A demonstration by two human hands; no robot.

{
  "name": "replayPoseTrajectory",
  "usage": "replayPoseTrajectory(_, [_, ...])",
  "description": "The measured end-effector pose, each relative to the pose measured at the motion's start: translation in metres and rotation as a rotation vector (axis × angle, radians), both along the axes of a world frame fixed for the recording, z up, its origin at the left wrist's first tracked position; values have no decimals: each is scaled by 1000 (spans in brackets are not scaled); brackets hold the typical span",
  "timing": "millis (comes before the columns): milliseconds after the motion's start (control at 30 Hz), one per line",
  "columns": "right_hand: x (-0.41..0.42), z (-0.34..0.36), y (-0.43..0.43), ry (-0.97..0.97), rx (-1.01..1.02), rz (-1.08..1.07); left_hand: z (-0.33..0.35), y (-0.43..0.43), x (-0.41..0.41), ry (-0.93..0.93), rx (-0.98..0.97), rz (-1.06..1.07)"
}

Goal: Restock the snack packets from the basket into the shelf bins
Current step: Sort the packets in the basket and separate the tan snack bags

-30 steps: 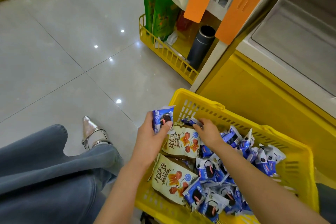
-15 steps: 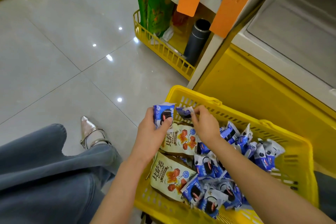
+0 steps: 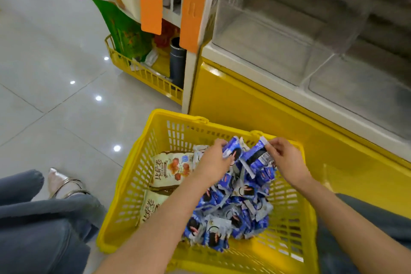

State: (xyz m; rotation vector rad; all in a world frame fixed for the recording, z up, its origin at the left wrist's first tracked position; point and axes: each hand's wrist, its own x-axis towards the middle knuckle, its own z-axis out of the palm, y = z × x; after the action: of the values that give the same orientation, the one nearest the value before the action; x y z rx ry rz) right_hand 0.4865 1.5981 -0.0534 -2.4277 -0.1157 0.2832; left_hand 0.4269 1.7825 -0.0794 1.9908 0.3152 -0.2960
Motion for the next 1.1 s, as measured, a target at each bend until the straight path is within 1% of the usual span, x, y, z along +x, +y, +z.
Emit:
replayPoseTrajectory(67, [4,-1,-14,141,16,-61,1,-14,13,27,33,-91])
replayPoseTrajectory(133, [0,0,-24,221,-5,-108,2,-23,20,34,72,-136])
replayPoseTrajectory(167, [-2,-1,-27,186,-87,-82,3,-24,20,17,87,-134])
replayPoseTrajectory(233, [-10,0,-27,-19,-246,10,4,-19,11,-92,142,-87])
replayPoseTrajectory(267, [-17,2,-23,-129,-248,37,4,-13,2,-158,172,-50])
replayPoseTrajectory(300, [-26,2,-16,-190,-199,53,3,-5,-9,-206,200,-13])
replayPoseTrajectory(333, [-36,0,-8,-199,-141,77,-1,5,-21,-223,229,10])
replayPoseTrajectory(400, [-62,-11,8,-120,-99,173,-13,23,-51,-168,297,-9])
replayPoseTrajectory(467, [-91,-33,18,22,-151,318,-27,33,-83,-32,338,-88])
replayPoseTrajectory(533, [-116,-57,24,192,-220,447,-40,31,-109,77,405,-219])
replayPoseTrajectory(600, [-134,-76,29,358,-254,498,-48,22,-124,85,513,-349])
replayPoseTrajectory(667, [-144,-86,34,417,-290,494,-51,14,-129,73,556,-373])
replayPoseTrajectory(733, [-148,-90,38,401,-344,493,-53,12,-131,96,511,-359])
replayPoseTrajectory(833, [-148,-89,38,411,-373,474,-56,14,-132,240,342,-285])
replayPoseTrajectory(900, [-144,-83,33,399,-389,476,-56,17,-132,323,304,-306])
replayPoseTrajectory(1000, [-135,-69,22,389,-331,430,-56,20,-132,371,290,-379])
replayPoseTrajectory(1100, [-124,-45,15,410,-205,356,-49,23,-129,351,205,-317])
